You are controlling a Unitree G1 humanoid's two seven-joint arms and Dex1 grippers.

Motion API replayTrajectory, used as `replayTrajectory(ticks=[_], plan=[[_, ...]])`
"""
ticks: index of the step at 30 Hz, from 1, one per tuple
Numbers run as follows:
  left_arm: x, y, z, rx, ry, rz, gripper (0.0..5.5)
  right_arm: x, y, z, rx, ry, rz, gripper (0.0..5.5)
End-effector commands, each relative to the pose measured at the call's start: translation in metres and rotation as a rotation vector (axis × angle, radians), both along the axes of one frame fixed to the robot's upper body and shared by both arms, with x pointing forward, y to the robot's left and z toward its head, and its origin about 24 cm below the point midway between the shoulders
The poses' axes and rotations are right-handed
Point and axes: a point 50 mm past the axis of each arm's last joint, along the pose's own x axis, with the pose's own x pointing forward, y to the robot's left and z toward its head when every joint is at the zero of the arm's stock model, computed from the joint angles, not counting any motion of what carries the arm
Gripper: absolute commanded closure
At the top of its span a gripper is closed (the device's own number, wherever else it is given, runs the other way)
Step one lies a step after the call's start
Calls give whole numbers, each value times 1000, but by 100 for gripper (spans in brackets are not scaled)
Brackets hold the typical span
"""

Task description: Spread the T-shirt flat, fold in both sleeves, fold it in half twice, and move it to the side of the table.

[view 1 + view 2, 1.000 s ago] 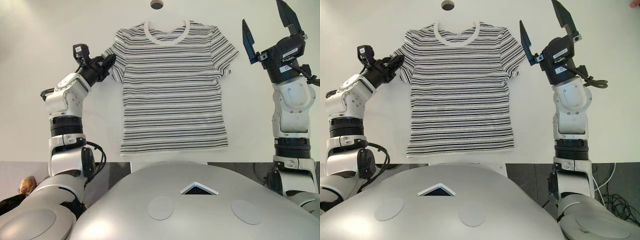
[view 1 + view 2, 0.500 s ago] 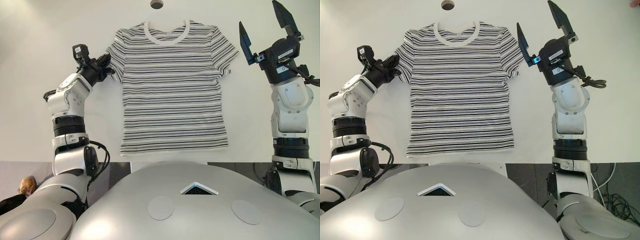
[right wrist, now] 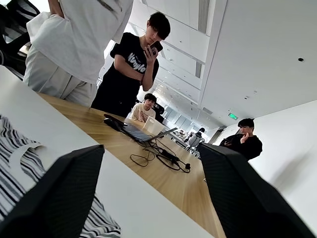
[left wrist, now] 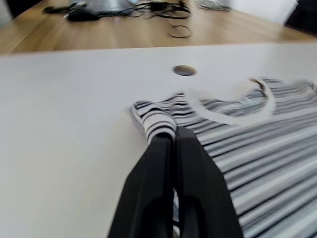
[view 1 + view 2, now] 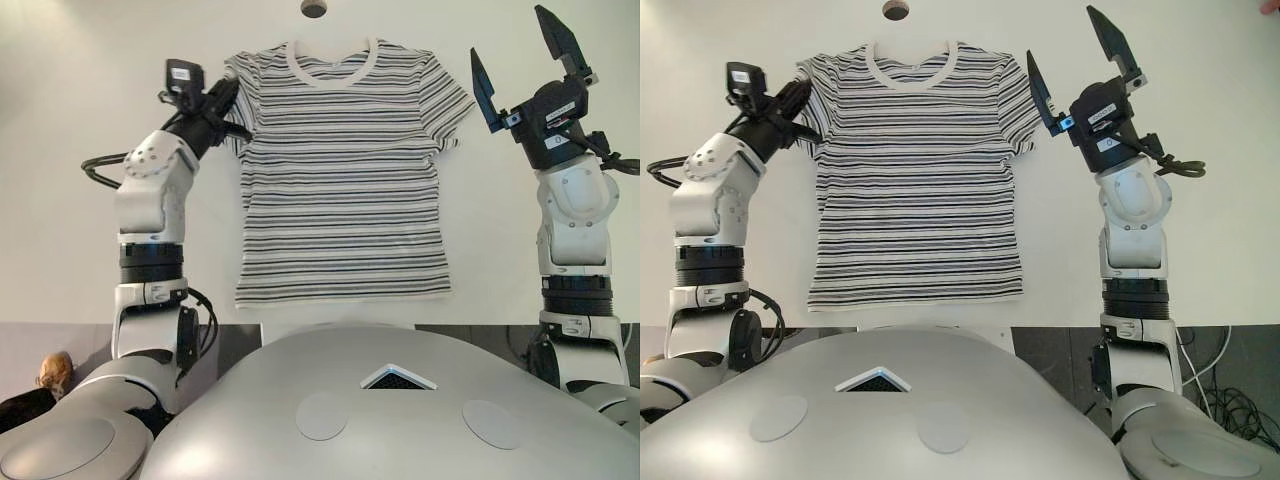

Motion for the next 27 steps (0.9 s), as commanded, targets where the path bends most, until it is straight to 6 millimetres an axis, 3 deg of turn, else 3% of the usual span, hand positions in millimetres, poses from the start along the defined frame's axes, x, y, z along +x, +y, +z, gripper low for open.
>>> replayTrajectory(ticks=[1,3,8,11,13,15,17,20,23,25,27], plan=[[0,-27,-6,133,5,-106,549,-1,5,-7,-17,24,18,193],[2,-37,-11,184,36,-141,549,-1,7,-9,-20,28,22,193],[14,-58,-2,219,36,-161,549,-1,12,-14,-14,35,27,193],[16,-63,0,162,84,-166,492,-2,12,-15,-10,41,24,193],[15,-68,14,67,55,-185,450,-2,8,-18,-11,58,1,193],[0,-80,42,-139,6,-324,450,1,-1,-24,-10,97,-50,193],[-20,-82,58,-157,-50,-469,450,3,-13,-33,-42,156,-121,193],[-35,-71,59,-87,-77,-515,450,5,-41,-50,-10,299,-277,193],[-33,-51,73,-123,-188,-427,450,2,-68,-67,219,501,-417,193],[-26,-29,77,-84,-294,-282,450,2,-71,-69,425,634,-372,193],[-27,-17,74,-32,-363,-189,450,5,-66,-71,503,762,-296,193]])
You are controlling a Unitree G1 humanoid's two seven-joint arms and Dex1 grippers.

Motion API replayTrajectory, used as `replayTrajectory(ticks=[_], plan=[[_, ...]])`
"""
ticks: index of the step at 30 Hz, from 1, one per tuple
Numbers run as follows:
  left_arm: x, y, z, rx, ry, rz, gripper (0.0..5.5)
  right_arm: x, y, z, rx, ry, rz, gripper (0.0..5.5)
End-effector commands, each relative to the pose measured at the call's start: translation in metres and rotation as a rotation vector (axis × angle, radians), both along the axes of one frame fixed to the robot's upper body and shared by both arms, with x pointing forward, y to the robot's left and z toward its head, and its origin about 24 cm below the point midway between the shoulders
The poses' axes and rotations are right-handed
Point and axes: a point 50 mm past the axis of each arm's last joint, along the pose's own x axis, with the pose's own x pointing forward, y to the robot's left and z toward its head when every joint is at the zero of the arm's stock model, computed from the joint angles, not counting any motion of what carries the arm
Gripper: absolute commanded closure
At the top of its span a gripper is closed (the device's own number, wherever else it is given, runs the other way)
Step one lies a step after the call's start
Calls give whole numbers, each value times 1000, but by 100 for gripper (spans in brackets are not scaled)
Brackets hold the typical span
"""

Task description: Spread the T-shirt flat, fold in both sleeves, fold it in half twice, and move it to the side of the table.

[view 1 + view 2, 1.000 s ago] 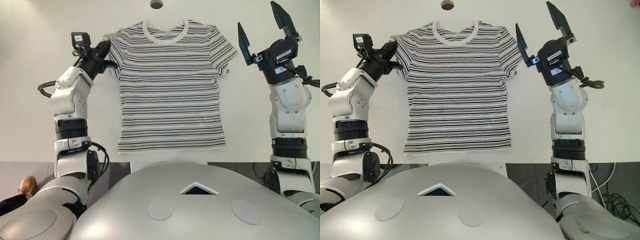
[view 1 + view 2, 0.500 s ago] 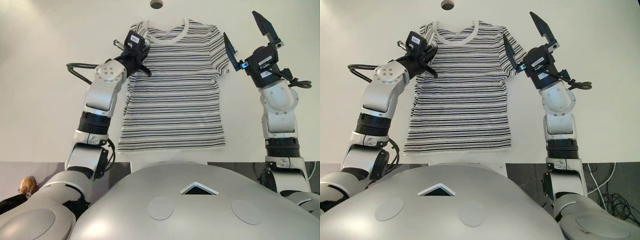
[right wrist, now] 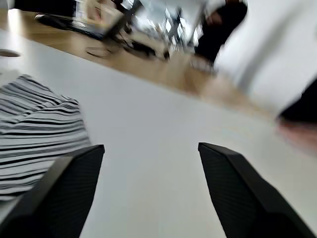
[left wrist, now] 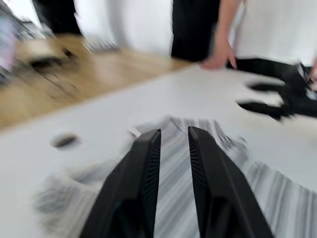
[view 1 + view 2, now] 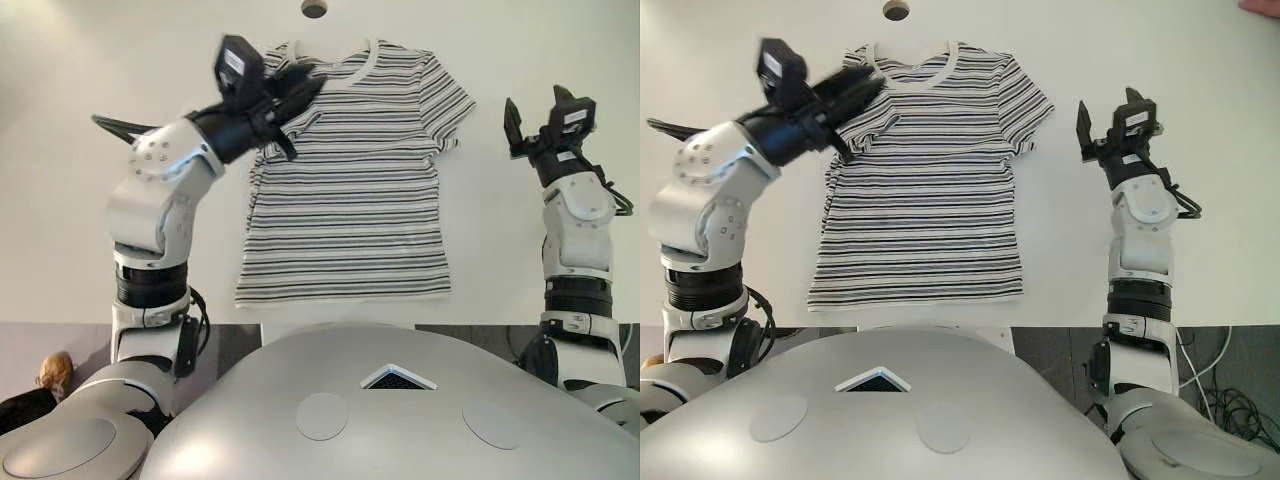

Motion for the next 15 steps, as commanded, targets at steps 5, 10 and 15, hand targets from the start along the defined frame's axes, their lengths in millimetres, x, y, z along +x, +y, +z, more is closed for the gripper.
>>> replayTrajectory(ticks=[5,10,15], plan=[[-10,22,-13,48,-193,202,450,20,16,-8,344,285,131,193],[-17,20,-17,25,-230,214,450,41,25,-8,399,343,158,193],[-24,17,-15,-7,-294,239,450,51,28,-15,360,380,153,193]])
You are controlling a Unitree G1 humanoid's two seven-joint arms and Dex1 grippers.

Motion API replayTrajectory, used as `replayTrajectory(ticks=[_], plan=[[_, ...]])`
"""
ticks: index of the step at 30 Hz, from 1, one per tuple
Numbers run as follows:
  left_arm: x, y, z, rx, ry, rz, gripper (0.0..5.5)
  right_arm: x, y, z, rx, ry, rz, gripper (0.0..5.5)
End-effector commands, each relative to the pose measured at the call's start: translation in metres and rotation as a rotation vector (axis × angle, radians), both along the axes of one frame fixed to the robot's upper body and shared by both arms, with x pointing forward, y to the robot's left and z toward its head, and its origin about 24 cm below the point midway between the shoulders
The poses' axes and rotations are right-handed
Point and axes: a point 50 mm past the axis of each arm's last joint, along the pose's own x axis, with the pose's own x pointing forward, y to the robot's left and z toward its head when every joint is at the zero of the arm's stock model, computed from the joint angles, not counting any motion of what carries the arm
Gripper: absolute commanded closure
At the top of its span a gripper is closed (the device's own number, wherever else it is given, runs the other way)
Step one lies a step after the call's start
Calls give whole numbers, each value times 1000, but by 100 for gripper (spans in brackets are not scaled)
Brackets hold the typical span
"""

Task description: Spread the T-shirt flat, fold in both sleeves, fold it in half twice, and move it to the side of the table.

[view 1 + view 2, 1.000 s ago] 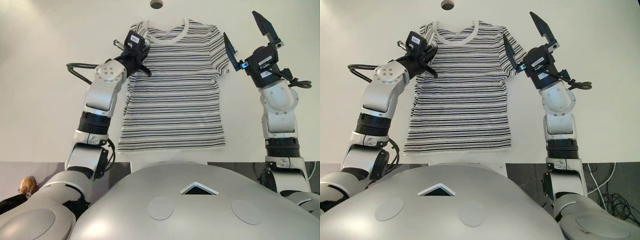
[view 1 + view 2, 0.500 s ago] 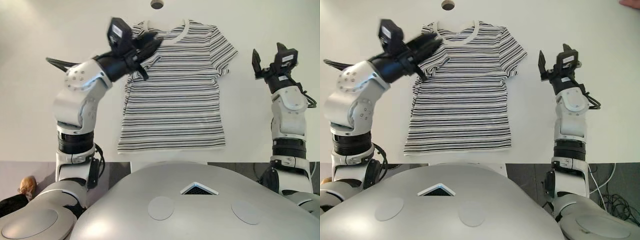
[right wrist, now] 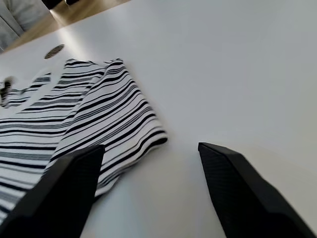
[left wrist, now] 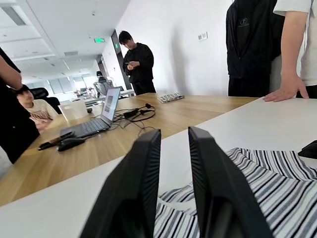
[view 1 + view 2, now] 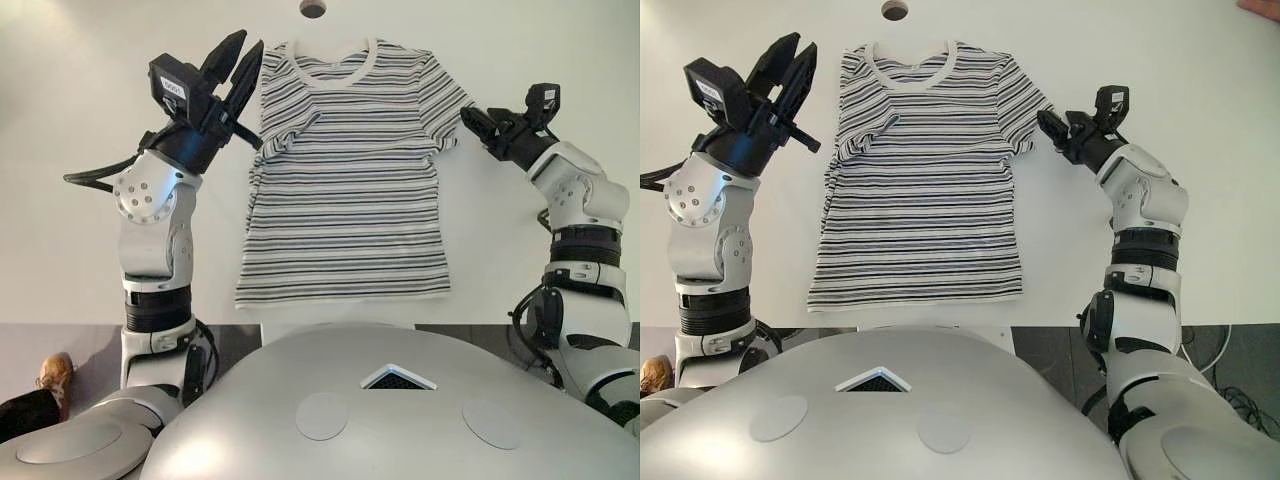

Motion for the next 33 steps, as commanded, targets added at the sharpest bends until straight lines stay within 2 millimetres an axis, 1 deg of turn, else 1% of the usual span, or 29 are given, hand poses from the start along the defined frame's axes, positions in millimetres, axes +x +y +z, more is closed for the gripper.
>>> replayTrajectory(ticks=[1,4,7,11,12,15,26,31,33], plan=[[-5,-2,2,-4,-56,27,450,8,4,-6,-33,30,10,193],[-8,-6,5,-10,-103,33,450,10,6,-11,-55,42,19,193],[-10,-9,5,-11,-121,28,450,12,12,-13,-60,44,43,193],[-11,-9,5,-6,-126,27,445,13,19,-13,-65,34,79,265],[-11,-10,5,-5,-126,26,445,13,20,-13,-67,32,87,296],[-10,-11,4,-2,-125,23,445,12,23,-12,-70,24,110,344],[-6,-12,3,-11,-119,14,445,12,17,-9,-108,-12,57,548],[-6,-12,2,-16,-115,15,445,11,19,-5,-145,-49,51,548],[-6,-12,2,-15,-114,15,445,9,24,-3,-159,-67,71,548]])
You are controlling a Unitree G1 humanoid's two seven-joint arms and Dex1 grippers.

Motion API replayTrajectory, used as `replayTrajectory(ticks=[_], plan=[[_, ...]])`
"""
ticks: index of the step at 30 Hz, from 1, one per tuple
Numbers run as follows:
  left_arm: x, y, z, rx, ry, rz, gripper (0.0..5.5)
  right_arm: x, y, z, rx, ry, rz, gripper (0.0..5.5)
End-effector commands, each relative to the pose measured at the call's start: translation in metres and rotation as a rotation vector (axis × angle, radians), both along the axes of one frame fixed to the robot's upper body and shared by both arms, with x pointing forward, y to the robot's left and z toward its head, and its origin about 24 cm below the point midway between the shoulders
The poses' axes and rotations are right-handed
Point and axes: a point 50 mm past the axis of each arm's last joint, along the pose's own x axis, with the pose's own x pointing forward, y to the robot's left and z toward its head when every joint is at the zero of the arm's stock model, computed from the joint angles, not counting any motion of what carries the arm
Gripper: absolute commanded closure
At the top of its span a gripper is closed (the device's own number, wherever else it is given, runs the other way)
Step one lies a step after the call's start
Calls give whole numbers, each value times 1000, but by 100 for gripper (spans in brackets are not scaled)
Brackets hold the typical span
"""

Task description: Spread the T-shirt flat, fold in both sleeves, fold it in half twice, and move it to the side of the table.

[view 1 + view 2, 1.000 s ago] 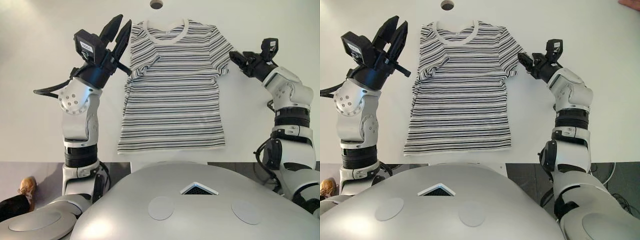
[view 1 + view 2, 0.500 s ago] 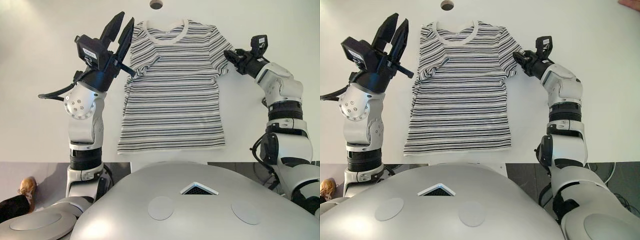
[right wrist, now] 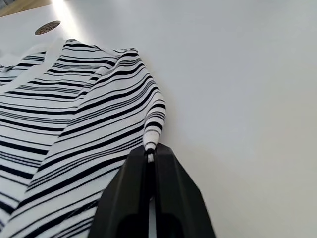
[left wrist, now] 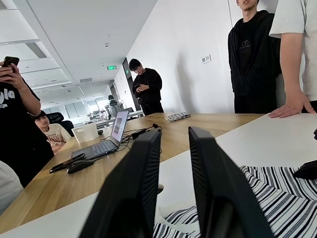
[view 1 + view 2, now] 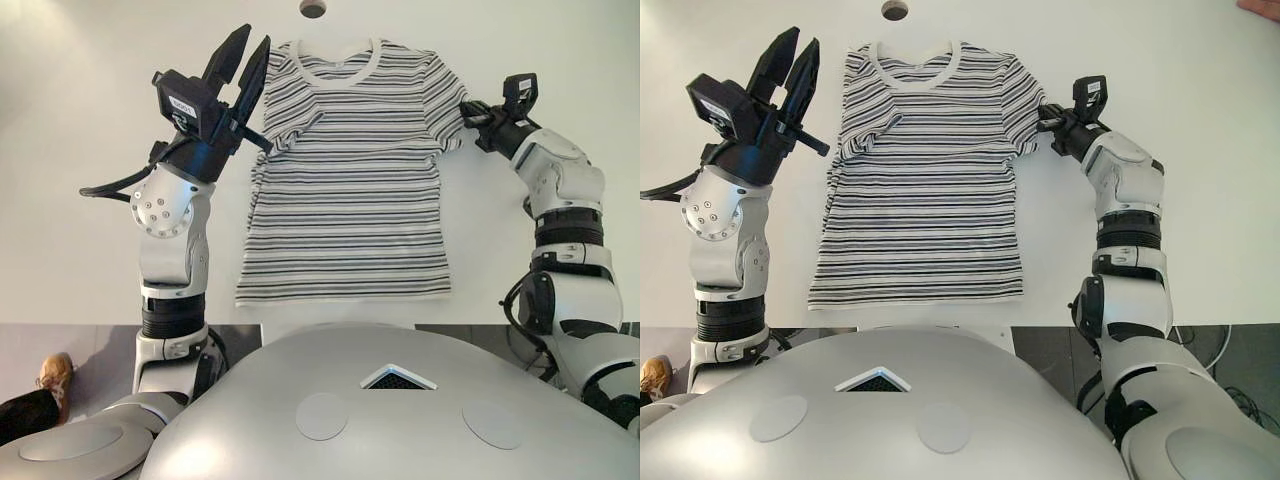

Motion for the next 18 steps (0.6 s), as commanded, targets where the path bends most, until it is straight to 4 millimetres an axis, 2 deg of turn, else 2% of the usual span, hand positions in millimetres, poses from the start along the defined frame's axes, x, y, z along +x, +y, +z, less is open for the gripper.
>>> replayTrajectory(ticks=[1,9,18], plan=[[2,0,1,-2,-1,-2,445,-4,8,4,-42,-37,30,548],[3,-1,0,11,5,-11,445,-7,45,34,-260,-241,133,548],[2,-6,-5,38,9,-17,445,0,91,39,-376,-296,245,548]])
